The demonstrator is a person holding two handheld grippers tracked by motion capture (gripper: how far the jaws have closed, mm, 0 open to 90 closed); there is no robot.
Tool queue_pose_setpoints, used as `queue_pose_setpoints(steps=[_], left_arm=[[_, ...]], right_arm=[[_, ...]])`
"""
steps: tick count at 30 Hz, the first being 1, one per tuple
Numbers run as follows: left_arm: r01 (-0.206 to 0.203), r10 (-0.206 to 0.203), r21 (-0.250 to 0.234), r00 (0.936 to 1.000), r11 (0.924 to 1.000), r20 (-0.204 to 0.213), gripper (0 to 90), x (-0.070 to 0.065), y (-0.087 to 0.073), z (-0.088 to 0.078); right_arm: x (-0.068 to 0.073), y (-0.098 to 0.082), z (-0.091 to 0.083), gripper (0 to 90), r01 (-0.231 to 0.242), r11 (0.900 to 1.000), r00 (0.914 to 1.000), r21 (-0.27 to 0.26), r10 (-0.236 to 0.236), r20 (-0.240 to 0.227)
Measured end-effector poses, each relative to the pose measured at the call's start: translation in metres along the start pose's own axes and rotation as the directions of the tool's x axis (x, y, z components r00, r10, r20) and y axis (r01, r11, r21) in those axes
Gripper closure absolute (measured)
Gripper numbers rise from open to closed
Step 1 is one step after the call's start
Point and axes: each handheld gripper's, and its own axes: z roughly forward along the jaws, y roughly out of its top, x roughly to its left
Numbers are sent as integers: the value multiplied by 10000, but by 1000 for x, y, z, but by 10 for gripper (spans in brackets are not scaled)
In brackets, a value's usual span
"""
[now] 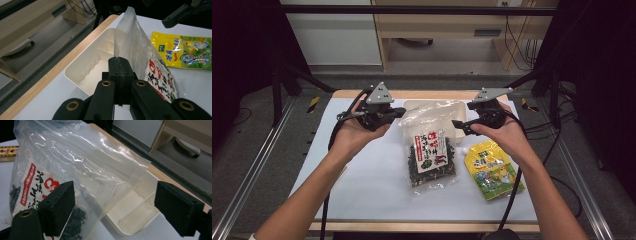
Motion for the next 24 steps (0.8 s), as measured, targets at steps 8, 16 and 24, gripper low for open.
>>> queue_pose_setpoints(steps=[8, 16, 24], left_arm=[[-220, 220, -56, 9998, 9997, 35, 900, -5, 8, 1], [-424, 424, -45, 9991, 9991, 71, 900, -9, 14, 0], [-429, 430, -116, 9990, 9990, 76, 900, -11, 15, 1]], right_arm=[[-10, 1, 3, 166, -70, 9998, 9994, 197, 77, -345], [-20, 0, 18, 162, -105, 9983, 9975, 565, 144, -696], [-19, 4, 23, 249, -14, 9992, 9910, 399, 68, -1338]])
